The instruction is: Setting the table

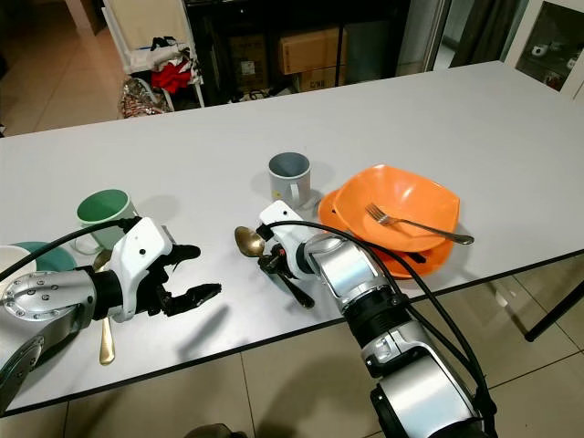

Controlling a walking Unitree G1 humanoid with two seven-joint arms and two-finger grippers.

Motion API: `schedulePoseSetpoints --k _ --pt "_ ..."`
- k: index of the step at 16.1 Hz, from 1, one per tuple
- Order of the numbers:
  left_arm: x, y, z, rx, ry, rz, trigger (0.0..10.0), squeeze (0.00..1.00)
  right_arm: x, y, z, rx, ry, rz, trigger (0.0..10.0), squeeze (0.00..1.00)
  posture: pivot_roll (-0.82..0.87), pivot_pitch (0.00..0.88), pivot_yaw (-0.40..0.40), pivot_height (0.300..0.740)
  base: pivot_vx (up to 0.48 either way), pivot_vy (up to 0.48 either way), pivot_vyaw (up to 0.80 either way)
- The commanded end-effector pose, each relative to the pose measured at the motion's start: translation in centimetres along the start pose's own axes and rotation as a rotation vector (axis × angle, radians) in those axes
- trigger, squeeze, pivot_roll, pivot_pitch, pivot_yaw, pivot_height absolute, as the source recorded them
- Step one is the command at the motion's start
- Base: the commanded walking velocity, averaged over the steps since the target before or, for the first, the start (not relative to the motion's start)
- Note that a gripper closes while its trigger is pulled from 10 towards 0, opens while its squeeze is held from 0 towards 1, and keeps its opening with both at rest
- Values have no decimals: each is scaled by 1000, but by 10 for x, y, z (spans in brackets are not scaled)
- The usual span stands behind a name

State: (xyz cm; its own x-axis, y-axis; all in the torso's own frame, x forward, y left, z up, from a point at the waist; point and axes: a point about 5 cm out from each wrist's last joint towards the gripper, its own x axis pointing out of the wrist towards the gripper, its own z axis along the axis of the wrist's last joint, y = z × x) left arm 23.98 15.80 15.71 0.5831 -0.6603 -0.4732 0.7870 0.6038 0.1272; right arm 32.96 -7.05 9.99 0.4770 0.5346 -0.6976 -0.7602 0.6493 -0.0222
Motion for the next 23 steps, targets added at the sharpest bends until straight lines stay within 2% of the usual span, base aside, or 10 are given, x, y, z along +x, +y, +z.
schedulePoseSetpoints --k 1,13,15,16,17,18,19,21,23 --pt "1 2 3 15 0 3 10000 71 4 0 -22 44 93 -4 0 0 74 0 82 740 0 0 0" --pt "3 -1 0 7 -5 9 10000 71 -11 -7 -19 54 57 -23 0 0 63 0 71 740 0 0 0" --pt "3 -1 1 6 -8 12 10000 71 -23 -13 -9 52 5 -48 0 0 63 0 69 740 0 0 0" --pt "3 0 1 6 -11 15 10000 71 -45 -24 14 57 -101 -78 0 0 61 0 70 740 0 0 0" --pt "3 0 1 6 -12 16 10000 71 -57 -29 23 60 -145 -92 0 0 58 0 72 740 0 0 0" --pt "4 -1 2 6 -14 14 10000 71 -77 -38 36 58 -208 -117 0 0 52 0 76 740 0 0 0" --pt "5 -1 2 6 -16 8 10000 71 -109 -52 48 40 -264 -153 0 0 46 0 79 740 0 0 0" --pt "6 -1 2 6 -17 4 10000 67 -128 -60 51 28 -284 -175 0 0 39 0 80 740 0 0 0" --pt "8 -2 4 8 -25 -6 10000 67 -162 -73 50 13 -303 -240 0 0 35 0 78 740 0 0 0"
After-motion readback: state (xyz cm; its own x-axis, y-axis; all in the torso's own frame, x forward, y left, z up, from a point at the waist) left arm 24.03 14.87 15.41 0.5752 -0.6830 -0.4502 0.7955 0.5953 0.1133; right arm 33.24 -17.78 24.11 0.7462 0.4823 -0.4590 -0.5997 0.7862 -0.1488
